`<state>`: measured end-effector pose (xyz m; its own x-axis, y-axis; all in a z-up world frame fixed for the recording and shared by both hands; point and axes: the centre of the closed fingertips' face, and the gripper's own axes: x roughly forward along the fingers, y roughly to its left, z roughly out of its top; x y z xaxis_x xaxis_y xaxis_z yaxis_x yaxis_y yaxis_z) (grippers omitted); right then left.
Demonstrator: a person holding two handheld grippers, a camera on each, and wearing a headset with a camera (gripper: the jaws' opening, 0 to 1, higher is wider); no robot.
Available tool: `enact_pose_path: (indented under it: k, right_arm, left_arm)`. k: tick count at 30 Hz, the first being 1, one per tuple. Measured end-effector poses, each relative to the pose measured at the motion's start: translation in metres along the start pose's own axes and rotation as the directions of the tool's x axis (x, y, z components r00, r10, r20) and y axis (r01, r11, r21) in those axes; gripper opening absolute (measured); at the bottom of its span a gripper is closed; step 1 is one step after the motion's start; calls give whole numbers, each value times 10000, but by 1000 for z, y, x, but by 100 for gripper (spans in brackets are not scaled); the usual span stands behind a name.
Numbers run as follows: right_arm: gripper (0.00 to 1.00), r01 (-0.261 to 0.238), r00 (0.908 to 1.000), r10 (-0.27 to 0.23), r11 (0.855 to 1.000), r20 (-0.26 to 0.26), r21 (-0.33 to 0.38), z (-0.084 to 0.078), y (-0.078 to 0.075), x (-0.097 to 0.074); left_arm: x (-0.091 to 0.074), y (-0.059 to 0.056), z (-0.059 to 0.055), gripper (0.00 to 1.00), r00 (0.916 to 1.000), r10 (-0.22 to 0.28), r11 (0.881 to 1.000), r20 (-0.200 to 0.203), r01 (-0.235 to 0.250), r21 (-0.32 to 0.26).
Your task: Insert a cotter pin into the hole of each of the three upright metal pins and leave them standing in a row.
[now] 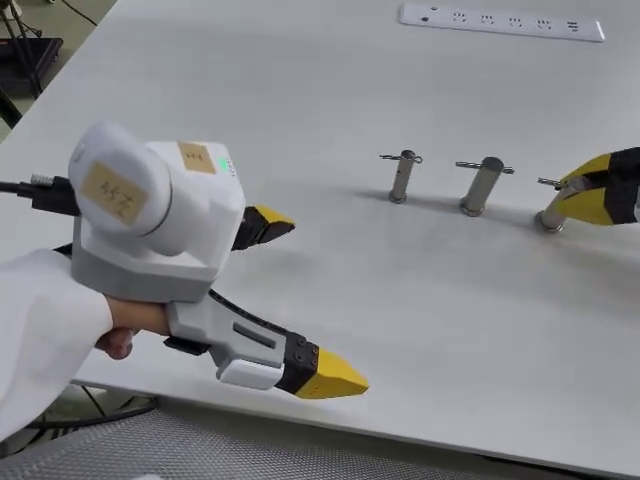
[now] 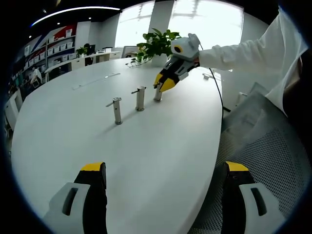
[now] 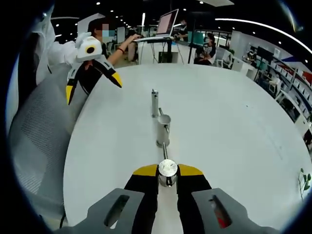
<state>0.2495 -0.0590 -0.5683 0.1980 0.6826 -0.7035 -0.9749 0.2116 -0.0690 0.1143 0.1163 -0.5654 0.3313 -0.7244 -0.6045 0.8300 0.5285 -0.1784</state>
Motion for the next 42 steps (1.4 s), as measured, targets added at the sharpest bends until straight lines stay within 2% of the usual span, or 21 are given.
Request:
enact_pose_path:
  k: [2,8,12,29,32,37,42]
  right_arm:
    - [8,-21,10000,21,10000,51,16,1,3,0]
    - [8,-65,10000,65,10000,44,42,-2,-3,4]
    - [8,-87,9998,85,9999,201,108,-4,-12,3]
    - [9,-282,9983,276,9995,508,104,3,0,0]
    - [9,-322,9979,303,9989,565,331,4,1,0]
    - [23,-236,9960,181,9978,872,626,8,-1,-5]
    - [29,82,9947,-162,9968,1016,792,14,1,-16]
  left_arm:
    - [0,0,1,99,10000,20,10000,20,-19,-63]
    - [0,2,0,99,10000,74,10000,-61,-75,-58]
    - [-1,3,2,99,9999,112,9999,-31,-113,-82]
    - [-2,1,3,99,9999,115,9999,-103,-115,-39]
    - [-2,1,4,99,9998,147,9999,-94,-148,-39]
    - [-2,1,5,99,9998,163,9999,-61,-164,-31]
    - [-2,0,9,99,9998,196,9998,43,-195,-26]
